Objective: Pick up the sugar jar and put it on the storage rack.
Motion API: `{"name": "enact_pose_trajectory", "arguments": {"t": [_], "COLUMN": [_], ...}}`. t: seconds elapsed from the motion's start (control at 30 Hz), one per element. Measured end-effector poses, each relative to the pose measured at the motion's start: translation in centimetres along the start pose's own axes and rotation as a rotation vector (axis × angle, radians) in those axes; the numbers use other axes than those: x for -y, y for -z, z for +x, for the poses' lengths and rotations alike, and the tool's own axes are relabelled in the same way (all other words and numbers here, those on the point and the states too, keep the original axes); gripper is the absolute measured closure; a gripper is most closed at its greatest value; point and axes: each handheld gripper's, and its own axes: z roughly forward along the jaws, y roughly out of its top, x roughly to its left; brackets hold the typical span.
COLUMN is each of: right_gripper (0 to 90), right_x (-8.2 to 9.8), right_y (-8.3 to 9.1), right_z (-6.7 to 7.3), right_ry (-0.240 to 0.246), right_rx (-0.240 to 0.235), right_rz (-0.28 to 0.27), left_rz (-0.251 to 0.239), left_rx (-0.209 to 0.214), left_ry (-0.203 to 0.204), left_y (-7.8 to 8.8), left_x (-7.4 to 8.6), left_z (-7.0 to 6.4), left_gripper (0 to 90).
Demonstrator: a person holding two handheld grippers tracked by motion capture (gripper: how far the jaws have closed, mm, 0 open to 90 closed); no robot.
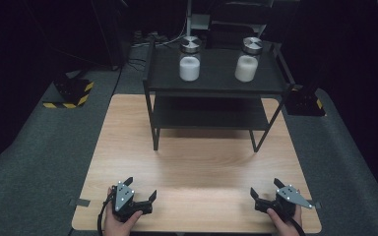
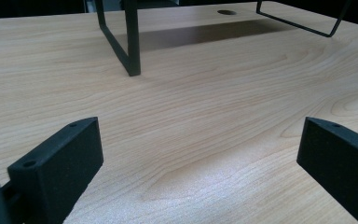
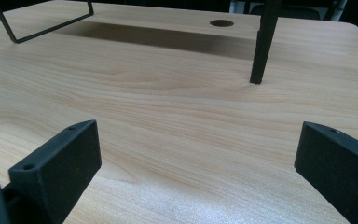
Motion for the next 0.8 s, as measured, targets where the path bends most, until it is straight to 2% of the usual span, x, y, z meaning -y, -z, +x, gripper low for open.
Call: {"name": "enact_pose_trajectory", "arguments": {"t": [0.07, 0.17, 0.3, 0.4, 0.63, 0.8], "right_gripper": [0.1, 0.2, 0.3, 0.3, 0.3, 0.3], "right_x": [0.0, -0.1, -0.1, -0.2, -1.0, -1.1], "right_y": [0.0, -0.1, 0.0, 0.0, -0.4, -0.5], "right_z": [0.1, 0.7, 0.9, 0.8, 0.4, 0.2], "right_ry": [0.008, 0.045, 0.073, 0.077, 0.059, 0.059], "right_rx": [0.003, 0.014, 0.007, -0.002, -0.021, -0.031], "right_rz": [0.002, 0.006, 0.009, 0.016, 0.061, 0.065], "left_rz": [0.0, -0.005, -0.008, -0.027, -0.025, -0.02], "left_rx": [-0.002, -0.006, -0.01, -0.011, -0.025, -0.015], "left_ry": [0.002, -0.012, -0.022, -0.033, -0.028, -0.035], "left_y": [0.0, 0.1, 0.2, 0.4, 0.5, 0.5], "left_x": [0.0, 0.1, 0.2, 0.6, 0.6, 0.5], "left_z": [0.0, -0.3, -0.5, -0.6, -0.9, -0.8], "left_gripper": [0.6, 0.6, 0.6, 0.6, 0.6, 0.6]}}
